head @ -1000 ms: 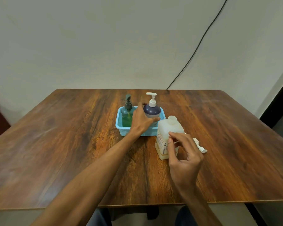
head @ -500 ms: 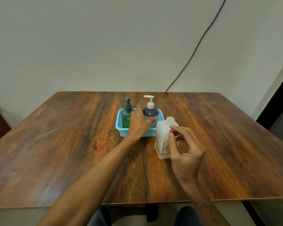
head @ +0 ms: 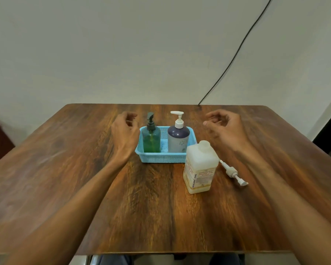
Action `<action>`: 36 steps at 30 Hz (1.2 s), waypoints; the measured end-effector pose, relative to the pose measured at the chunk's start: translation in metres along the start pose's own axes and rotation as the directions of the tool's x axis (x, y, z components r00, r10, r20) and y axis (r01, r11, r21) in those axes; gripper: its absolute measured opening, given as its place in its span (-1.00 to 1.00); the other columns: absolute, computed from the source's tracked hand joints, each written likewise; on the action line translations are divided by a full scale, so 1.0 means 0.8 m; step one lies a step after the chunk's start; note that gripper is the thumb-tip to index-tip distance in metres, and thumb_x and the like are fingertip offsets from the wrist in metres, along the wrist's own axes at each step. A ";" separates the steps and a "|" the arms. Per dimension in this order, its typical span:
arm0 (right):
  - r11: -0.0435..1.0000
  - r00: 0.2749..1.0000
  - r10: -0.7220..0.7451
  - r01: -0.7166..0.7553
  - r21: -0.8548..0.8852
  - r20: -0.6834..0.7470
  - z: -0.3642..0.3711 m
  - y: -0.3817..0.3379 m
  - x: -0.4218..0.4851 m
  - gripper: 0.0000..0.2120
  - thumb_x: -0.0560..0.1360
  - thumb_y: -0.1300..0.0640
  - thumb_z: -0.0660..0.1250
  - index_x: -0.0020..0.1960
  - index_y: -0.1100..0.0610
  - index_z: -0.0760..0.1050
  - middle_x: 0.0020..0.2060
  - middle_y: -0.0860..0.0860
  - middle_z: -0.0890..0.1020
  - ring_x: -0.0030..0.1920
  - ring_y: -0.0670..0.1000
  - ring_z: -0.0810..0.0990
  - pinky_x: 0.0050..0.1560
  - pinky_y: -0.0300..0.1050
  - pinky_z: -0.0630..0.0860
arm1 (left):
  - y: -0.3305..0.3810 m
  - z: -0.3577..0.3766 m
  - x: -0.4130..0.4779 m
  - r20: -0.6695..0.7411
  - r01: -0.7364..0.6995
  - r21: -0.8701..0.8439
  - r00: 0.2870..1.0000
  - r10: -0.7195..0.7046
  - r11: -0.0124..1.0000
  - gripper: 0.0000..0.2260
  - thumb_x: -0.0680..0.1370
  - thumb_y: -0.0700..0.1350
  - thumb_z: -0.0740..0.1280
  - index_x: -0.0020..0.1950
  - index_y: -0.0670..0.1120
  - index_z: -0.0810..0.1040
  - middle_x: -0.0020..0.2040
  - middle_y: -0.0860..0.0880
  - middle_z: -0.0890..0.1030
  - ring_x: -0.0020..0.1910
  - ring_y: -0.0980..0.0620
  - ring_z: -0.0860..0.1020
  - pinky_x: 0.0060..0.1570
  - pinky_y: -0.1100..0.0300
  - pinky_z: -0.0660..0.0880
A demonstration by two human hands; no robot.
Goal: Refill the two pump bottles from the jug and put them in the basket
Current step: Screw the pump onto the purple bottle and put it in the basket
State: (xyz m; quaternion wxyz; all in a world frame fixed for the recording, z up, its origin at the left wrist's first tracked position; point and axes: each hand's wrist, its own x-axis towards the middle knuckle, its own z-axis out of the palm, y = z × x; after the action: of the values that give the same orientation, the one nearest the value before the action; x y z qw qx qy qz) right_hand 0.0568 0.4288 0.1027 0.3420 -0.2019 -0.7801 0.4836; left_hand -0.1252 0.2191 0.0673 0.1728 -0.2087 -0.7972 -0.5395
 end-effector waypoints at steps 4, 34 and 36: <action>0.944 0.948 0.227 -0.157 -0.291 0.225 0.016 0.039 0.048 -0.65 0.52 0.10 0.47 0.26 0.12 0.51 -0.01 0.05 0.62 -0.10 0.03 0.66 -0.35 -0.28 0.52 | -0.034 0.010 0.013 0.253 0.143 0.149 0.951 -0.178 0.978 -0.65 0.64 -0.14 0.37 0.41 -0.17 0.49 0.31 -0.13 0.58 0.18 -0.05 0.58 0.21 -0.04 0.59; 0.778 0.873 0.403 -0.168 -0.605 0.276 0.090 0.101 0.233 -0.77 0.46 0.31 0.45 0.11 0.26 0.58 -0.02 0.14 0.70 -0.16 0.02 0.69 -0.20 -0.09 0.65 | -0.056 0.112 0.157 0.445 0.165 0.270 0.852 -0.275 0.949 -0.89 0.60 -0.31 0.35 0.11 -0.28 0.60 0.03 -0.24 0.67 -0.10 -0.18 0.71 -0.15 -0.09 0.71; 0.770 0.871 0.412 -0.176 -0.613 0.268 0.095 0.103 0.240 -0.78 0.46 0.32 0.44 0.10 0.28 0.57 -0.02 0.15 0.69 -0.18 0.02 0.68 -0.22 -0.10 0.64 | -0.060 0.120 0.167 0.450 0.176 0.274 0.845 -0.288 0.945 -0.88 0.60 -0.31 0.34 0.11 -0.28 0.59 0.04 -0.25 0.67 -0.09 -0.18 0.71 -0.13 -0.11 0.71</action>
State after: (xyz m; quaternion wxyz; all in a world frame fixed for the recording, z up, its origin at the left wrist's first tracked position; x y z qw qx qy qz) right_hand -0.1311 0.5433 0.0714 0.0228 -0.3170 -0.8973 0.3063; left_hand -0.2686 0.3124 0.0618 -0.0768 -0.2177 -0.8895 -0.3943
